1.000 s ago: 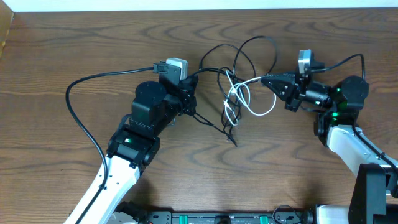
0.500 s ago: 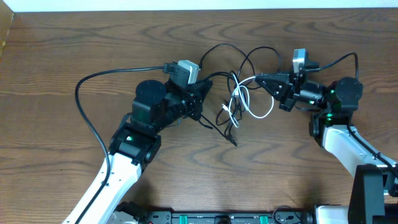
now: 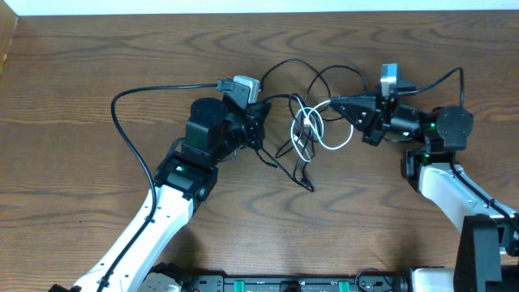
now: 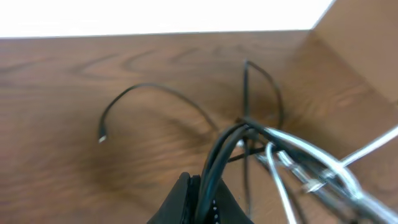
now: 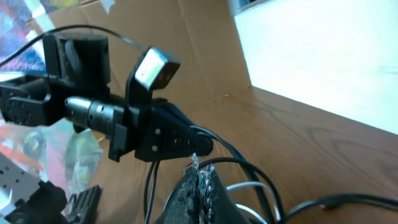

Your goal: Untangle cables

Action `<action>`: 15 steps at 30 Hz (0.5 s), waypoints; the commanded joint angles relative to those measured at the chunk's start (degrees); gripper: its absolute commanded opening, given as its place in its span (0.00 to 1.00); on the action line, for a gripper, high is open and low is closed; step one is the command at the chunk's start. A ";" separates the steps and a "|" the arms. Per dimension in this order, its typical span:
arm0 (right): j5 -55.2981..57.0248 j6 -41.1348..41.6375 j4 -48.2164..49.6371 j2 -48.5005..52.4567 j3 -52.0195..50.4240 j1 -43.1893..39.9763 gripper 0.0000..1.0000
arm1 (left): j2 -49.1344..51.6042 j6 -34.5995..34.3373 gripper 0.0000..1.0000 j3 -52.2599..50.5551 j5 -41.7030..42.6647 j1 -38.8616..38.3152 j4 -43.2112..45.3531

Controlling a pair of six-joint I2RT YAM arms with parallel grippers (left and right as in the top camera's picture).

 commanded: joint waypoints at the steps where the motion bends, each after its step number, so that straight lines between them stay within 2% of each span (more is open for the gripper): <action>1: -0.61 2.99 0.33 -0.24 0.17 -1.55 0.01 | 0.00 0.79 0.08 0.42 -5.84 0.26 -2.03; 12: 0.33 4.26 -6.36 -0.22 0.17 -4.50 0.01 | -0.02 0.81 0.07 0.42 -4.96 0.26 -2.78; 15: 4.35 4.26 -13.07 -0.22 0.17 -5.11 0.01 | 0.00 2.05 0.07 0.42 1.75 0.26 -1.11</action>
